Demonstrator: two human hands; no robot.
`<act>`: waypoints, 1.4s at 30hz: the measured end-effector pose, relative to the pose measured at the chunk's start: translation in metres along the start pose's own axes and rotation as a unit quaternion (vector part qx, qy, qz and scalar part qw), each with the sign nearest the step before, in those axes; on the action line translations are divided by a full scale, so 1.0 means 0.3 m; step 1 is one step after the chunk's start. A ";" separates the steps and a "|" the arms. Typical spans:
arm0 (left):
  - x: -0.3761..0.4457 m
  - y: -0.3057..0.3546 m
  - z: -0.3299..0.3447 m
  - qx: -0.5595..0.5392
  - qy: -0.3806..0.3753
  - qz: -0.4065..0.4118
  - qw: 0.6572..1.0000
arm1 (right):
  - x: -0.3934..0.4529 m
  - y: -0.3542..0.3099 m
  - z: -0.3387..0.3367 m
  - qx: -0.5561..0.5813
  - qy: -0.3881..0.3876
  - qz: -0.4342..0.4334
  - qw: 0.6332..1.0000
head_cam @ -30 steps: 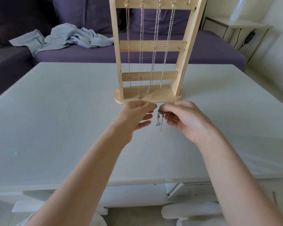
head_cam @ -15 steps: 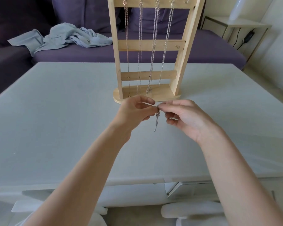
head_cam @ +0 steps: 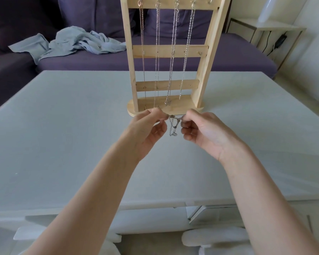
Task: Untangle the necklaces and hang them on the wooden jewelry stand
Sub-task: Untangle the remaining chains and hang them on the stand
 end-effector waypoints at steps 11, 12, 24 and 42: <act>0.000 -0.015 0.009 0.092 0.052 0.053 0.993 | 0.004 -0.003 0.001 0.104 0.042 -0.024 0.993; 0.001 -0.015 0.010 0.068 0.041 0.051 0.996 | 0.002 -0.003 0.005 0.123 0.041 -0.018 0.991; -0.002 -0.005 0.013 -0.123 0.006 -0.028 0.992 | -0.003 0.010 0.035 0.147 -0.027 0.023 0.989; -0.013 -0.018 0.044 0.143 -0.067 0.024 0.987 | -0.010 -0.008 -0.016 -0.002 0.074 -0.072 0.995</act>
Point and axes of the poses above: each hand's wrist, its own x-axis towards the middle knuckle, its own z-axis out of the palm, y = z × x, the point moved 4 cm from there along x, towards the middle knuckle, and after that the axes turned 11 degrees about x, right-handed, at the moved point
